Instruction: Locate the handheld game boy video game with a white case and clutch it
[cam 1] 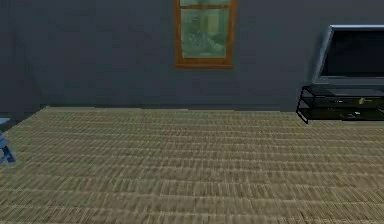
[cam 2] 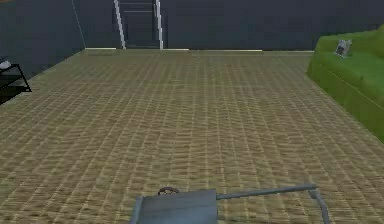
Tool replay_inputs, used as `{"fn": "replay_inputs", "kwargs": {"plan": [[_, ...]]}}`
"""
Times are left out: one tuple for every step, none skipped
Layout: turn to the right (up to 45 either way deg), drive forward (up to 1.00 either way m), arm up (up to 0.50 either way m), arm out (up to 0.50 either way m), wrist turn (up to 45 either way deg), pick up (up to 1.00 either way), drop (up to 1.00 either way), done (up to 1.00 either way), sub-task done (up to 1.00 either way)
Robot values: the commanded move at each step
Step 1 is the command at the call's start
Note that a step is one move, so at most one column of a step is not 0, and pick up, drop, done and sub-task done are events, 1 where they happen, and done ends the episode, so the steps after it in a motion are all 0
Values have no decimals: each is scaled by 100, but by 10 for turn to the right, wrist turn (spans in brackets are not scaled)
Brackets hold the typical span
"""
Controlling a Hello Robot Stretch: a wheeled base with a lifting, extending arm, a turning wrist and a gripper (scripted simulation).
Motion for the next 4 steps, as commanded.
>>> {"fn": "replay_inputs", "kwargs": {"plan": [[0, 70, 0, 0, 0, 0, 0, 0, 0], [450, 0, 0, 0, 0, 0, 0, 0, 0], [0, 45, 0, 0, 0, 0, 0, 0, 0], [150, 0, 0, 0, 0, 0, 0, 0, 0]]}}
